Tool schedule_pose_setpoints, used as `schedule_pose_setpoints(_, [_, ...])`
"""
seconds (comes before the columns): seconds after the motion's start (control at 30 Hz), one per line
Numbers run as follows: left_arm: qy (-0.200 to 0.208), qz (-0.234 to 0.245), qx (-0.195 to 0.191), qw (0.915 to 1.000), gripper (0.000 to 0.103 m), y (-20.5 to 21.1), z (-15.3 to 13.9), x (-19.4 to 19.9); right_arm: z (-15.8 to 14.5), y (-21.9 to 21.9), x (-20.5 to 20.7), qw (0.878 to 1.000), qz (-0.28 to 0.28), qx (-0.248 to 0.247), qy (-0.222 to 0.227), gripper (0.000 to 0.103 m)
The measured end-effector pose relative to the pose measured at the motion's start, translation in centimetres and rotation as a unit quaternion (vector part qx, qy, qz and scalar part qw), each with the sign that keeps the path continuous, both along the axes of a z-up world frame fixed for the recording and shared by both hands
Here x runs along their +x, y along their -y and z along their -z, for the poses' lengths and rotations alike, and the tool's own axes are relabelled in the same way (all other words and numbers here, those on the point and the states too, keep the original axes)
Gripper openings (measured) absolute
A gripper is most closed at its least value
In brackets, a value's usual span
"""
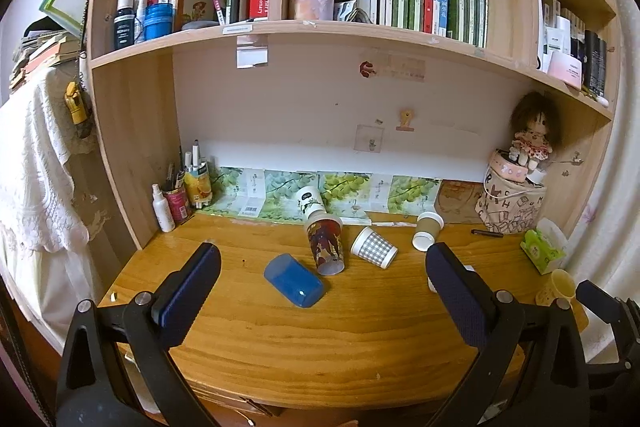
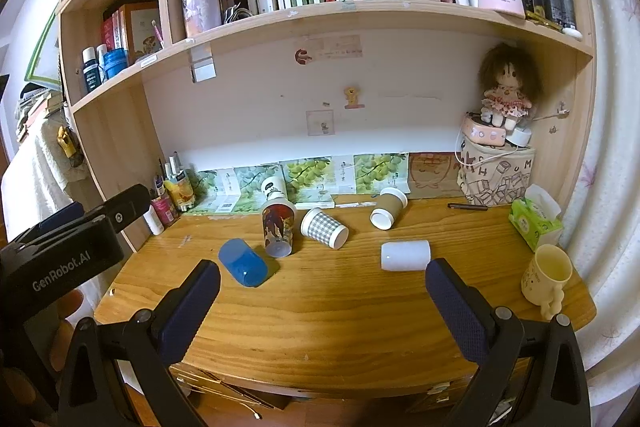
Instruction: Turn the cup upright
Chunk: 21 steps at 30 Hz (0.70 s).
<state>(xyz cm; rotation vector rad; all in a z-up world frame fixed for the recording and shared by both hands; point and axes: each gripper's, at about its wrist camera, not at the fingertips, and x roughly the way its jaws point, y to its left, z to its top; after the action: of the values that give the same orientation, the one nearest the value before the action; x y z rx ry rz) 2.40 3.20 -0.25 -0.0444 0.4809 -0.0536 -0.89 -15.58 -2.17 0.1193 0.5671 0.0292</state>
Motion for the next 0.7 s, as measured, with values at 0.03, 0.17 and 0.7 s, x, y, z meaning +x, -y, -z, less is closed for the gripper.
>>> schedule_pose_setpoints(0.03, [0.000,0.004,0.000,1.0000,0.102,-0.2,0.0,0.3,0.0,-0.1,0.0,1.000,0.001,-0.001,0.000,0.103])
schedule_pose_setpoints(0.17, [0.000,0.014,-0.003,0.9999,0.102,-1.0,0.1,1.0,-0.2,-0.9,0.5,1.000,0.009,-0.004,-0.003,0.103])
schedule_pose_setpoints(0.7, [-0.013,0.070,-0.026,0.9971,0.102,-3.5,1.4,4.5,1.0,-4.2,2.3,0.998,0.058,-0.001,-0.029,0.103])
